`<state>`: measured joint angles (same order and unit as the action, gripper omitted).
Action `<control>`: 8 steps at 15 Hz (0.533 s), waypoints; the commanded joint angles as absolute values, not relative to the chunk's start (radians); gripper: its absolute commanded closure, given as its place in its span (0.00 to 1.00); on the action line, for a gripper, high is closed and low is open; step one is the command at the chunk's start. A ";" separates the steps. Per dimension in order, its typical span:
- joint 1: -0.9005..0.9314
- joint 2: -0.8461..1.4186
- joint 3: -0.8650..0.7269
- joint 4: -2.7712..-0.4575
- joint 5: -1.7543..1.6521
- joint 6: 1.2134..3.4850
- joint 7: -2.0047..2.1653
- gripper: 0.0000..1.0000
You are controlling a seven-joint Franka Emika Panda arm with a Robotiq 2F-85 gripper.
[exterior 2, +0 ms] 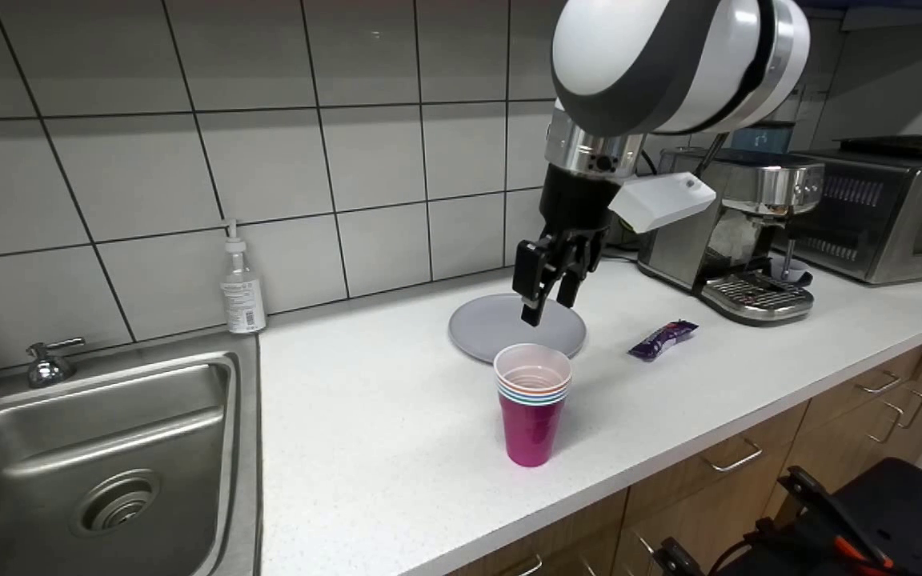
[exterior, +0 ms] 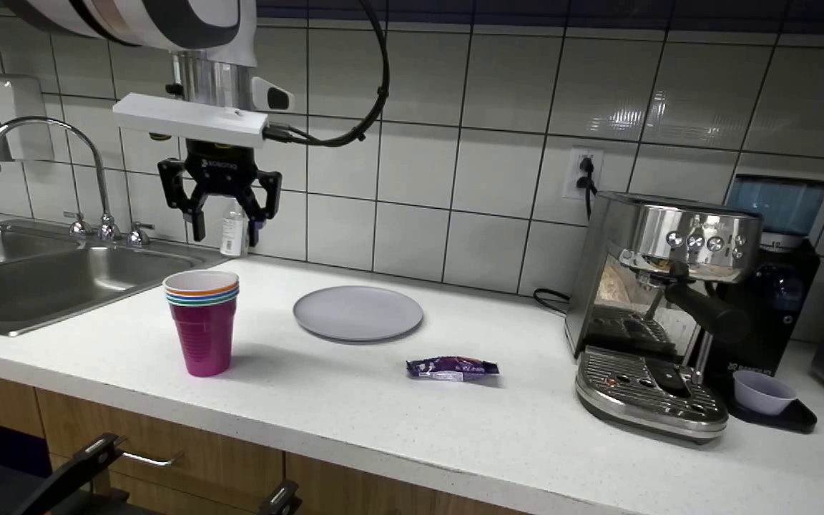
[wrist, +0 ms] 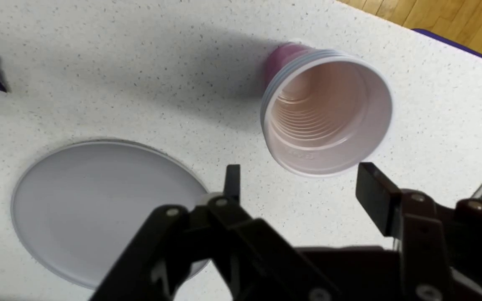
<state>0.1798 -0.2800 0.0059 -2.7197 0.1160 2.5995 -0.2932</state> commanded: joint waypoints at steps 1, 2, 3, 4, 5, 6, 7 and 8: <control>0.163 -0.278 0.023 -2.720 0.089 2.610 -0.260 0.00; 0.161 -0.276 0.024 -2.719 0.086 2.609 -0.256 0.00; 0.157 -0.273 0.026 -2.717 0.080 2.610 -0.248 0.00; 0.151 -0.266 0.031 -2.712 0.068 2.611 -0.234 0.00; 0.146 -0.258 0.033 -2.705 0.057 2.608 -0.220 0.00; 0.141 -0.251 0.036 -2.700 0.043 2.610 -0.201 0.00; 0.134 -0.241 0.040 -2.691 0.026 2.608 -0.177 0.00; 0.129 -0.234 0.043 -2.683 0.012 2.604 -0.156 0.00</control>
